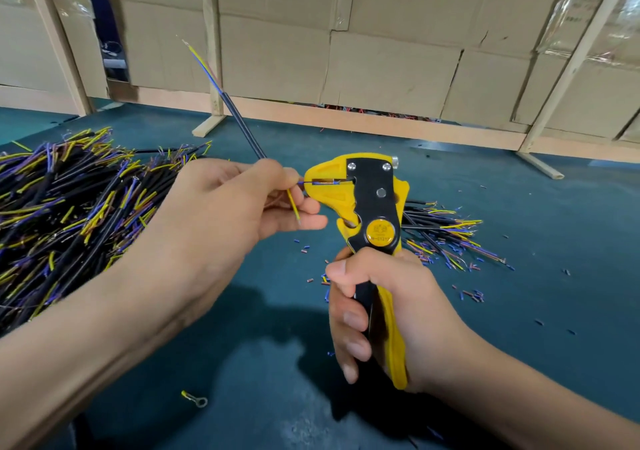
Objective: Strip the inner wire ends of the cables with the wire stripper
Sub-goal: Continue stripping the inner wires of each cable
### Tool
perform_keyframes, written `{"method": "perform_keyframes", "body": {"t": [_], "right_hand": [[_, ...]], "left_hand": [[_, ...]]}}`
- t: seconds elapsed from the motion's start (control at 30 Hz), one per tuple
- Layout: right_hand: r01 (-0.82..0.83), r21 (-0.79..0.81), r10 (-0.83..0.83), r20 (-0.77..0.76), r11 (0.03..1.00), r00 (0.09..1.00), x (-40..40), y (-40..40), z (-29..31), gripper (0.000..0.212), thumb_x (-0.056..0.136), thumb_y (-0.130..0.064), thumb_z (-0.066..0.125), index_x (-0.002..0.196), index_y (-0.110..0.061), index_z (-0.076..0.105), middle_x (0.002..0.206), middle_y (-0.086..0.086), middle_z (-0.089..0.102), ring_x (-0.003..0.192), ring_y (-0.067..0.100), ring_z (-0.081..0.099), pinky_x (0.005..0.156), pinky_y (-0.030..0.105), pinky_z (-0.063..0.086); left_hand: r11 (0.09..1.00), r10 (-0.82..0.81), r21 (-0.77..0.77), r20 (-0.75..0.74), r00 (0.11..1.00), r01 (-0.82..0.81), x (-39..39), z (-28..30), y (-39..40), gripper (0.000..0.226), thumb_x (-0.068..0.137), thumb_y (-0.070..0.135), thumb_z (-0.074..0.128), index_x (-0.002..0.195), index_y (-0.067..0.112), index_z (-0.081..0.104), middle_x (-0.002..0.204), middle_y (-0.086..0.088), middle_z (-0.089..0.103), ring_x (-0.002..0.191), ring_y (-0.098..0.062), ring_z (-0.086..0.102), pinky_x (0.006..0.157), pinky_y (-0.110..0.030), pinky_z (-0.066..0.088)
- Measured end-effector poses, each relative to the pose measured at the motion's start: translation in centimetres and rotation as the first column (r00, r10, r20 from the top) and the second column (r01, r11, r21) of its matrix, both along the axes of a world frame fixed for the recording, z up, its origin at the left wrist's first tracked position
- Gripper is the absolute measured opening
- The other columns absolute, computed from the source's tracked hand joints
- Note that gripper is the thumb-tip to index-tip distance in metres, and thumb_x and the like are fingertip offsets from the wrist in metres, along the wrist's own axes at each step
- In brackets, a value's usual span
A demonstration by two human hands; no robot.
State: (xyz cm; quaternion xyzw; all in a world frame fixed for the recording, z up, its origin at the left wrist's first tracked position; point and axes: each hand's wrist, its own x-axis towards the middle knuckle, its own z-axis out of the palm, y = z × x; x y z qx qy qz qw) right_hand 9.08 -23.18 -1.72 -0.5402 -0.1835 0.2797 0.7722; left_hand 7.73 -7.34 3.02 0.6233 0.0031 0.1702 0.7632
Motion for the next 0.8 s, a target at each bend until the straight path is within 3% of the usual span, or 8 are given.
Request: {"method": "perform_keyframes", "body": {"t": [0.13, 0.23, 0.33, 0.4, 0.47, 0.57, 0.7, 0.8], "right_hand": [[-0.074, 0.033, 0.075, -0.039, 0.997, 0.996, 0.3, -0.3, 0.0, 0.022, 0.07, -0.02, 0.063, 0.06, -0.013, 0.045, 0.05, 0.005, 0.037, 0.032, 0.019, 0.036, 0.041, 0.026, 0.045], [-0.129, 0.054, 0.133, -0.08, 0.99, 0.988, 0.4, -0.6, 0.0, 0.019, 0.069, -0.021, 0.062, 0.06, -0.015, 0.046, 0.049, 0.002, 0.036, 0.032, 0.017, 0.037, 0.04, 0.025, 0.046], [-0.063, 0.133, 0.085, -0.166, 0.989, 0.983, 1.3, -1.1, 0.4, 0.015, 0.068, -0.019, 0.058, 0.058, -0.02, 0.047, 0.048, -0.005, 0.034, 0.032, 0.012, 0.036, 0.037, 0.022, 0.043], [0.077, 0.154, -0.047, -0.189, 0.985, 0.981, 1.9, -1.4, 0.8, 0.016, 0.065, -0.022, 0.058, 0.057, -0.021, 0.044, 0.048, -0.006, 0.028, 0.031, 0.012, 0.031, 0.035, 0.022, 0.04], [0.131, 0.164, -0.101, -0.179, 0.978, 0.979, 2.2, -1.3, 0.9, 0.017, 0.065, -0.024, 0.059, 0.057, -0.021, 0.045, 0.049, -0.005, 0.029, 0.033, 0.013, 0.031, 0.037, 0.025, 0.042], [0.071, 0.192, -0.046, -0.132, 0.979, 0.99, 2.2, -0.9, 0.2, 0.017, 0.078, -0.02, 0.06, 0.063, -0.018, 0.052, 0.055, -0.001, 0.039, 0.043, 0.018, 0.043, 0.05, 0.034, 0.052], [0.059, 0.286, -0.052, -0.033, 0.956, 0.998, 2.7, -1.3, 0.6, 0.016, 0.086, -0.022, 0.053, 0.072, -0.013, 0.055, 0.066, 0.007, 0.047, 0.057, 0.025, 0.053, 0.062, 0.045, 0.057], [0.174, 0.335, -0.21, 0.076, 0.926, 0.975, 3.9, -2.3, 1.5, 0.011, 0.086, -0.017, 0.054, 0.077, -0.01, 0.054, 0.067, 0.011, 0.05, 0.059, 0.03, 0.055, 0.064, 0.048, 0.056]], "left_hand": [[0.989, -0.067, -0.137, -0.037, 0.997, 0.061, 0.2, 0.2, 0.3, 0.024, 0.095, -0.005, 0.051, 0.075, -0.011, 0.061, 0.061, -0.013, 0.056, 0.058, -0.022, 0.065, 0.059, -0.029, 0.06], [0.961, -0.159, -0.233, -0.034, 0.987, 0.147, 0.3, 0.1, 0.1, 0.028, 0.094, -0.006, 0.048, 0.069, -0.006, 0.061, 0.058, -0.008, 0.057, 0.058, -0.018, 0.067, 0.06, -0.026, 0.06], [0.863, -0.162, -0.462, 0.133, 0.978, 0.206, 0.8, 1.3, 2.9, 0.047, 0.089, -0.01, 0.042, 0.047, 0.004, 0.058, 0.055, -0.006, 0.06, 0.068, -0.018, 0.073, 0.076, -0.031, 0.061], [0.82, -0.112, -0.522, 0.253, 0.961, 0.233, 1.4, 2.3, 5.8, 0.036, 0.081, -0.005, 0.053, 0.048, 0.007, 0.062, 0.059, -0.004, 0.061, 0.069, -0.017, 0.073, 0.083, -0.031, 0.06], [0.912, -0.097, -0.374, 0.201, 0.975, 0.168, 1.9, 2.1, 7.3, 0.032, 0.088, 0.006, 0.055, 0.058, 0.012, 0.066, 0.071, -0.004, 0.067, 0.076, -0.018, 0.073, 0.076, -0.027, 0.059], [0.995, -0.096, 0.016, 0.002, 0.995, 0.096, 2.3, 0.0, 6.1, 0.027, 0.098, 0.012, 0.051, 0.076, 0.008, 0.067, 0.084, -0.011, 0.072, 0.075, -0.022, 0.071, 0.059, -0.029, 0.057], [0.954, -0.033, 0.281, -0.259, 0.965, 0.108, 2.9, -1.3, 3.5, 0.026, 0.099, 0.008, 0.049, 0.088, 0.005, 0.072, 0.089, -0.009, 0.077, 0.082, -0.018, 0.074, 0.064, -0.031, 0.055], [0.854, 0.06, 0.515, -0.238, 0.969, 0.073, 4.1, -0.9, 3.0, 0.032, 0.1, 0.008, 0.041, 0.096, 0.013, 0.072, 0.08, 0.005, 0.078, 0.078, -0.001, 0.071, 0.076, -0.031, 0.048]]}}
